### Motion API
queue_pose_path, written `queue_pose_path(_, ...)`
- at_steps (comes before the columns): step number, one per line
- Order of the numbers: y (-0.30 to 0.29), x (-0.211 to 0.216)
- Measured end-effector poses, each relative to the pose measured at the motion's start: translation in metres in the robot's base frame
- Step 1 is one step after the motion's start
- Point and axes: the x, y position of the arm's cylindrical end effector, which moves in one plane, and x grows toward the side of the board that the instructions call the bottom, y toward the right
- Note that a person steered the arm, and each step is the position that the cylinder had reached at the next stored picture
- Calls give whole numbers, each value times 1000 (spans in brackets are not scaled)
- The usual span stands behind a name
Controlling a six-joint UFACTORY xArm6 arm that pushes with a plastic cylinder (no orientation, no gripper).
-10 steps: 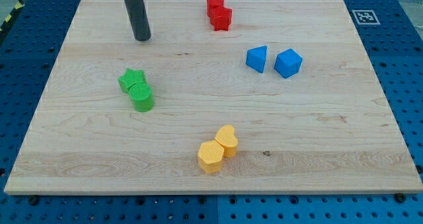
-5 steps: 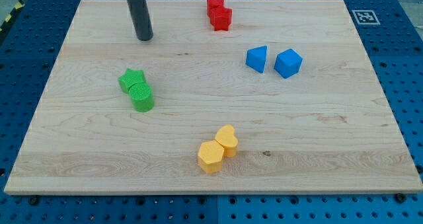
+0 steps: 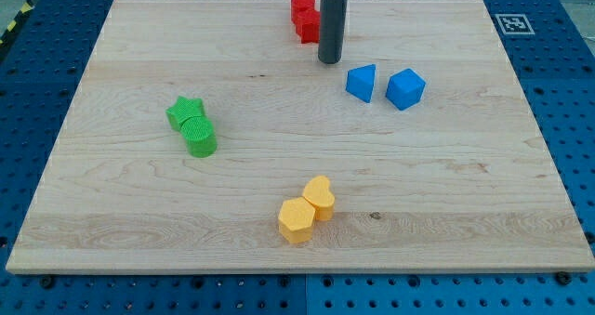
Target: Point at red star
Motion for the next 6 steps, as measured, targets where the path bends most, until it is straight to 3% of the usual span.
queue_pose_path(2, 2, 2)
queue_pose_path(4, 42, -1)
queue_pose_path(6, 42, -33)
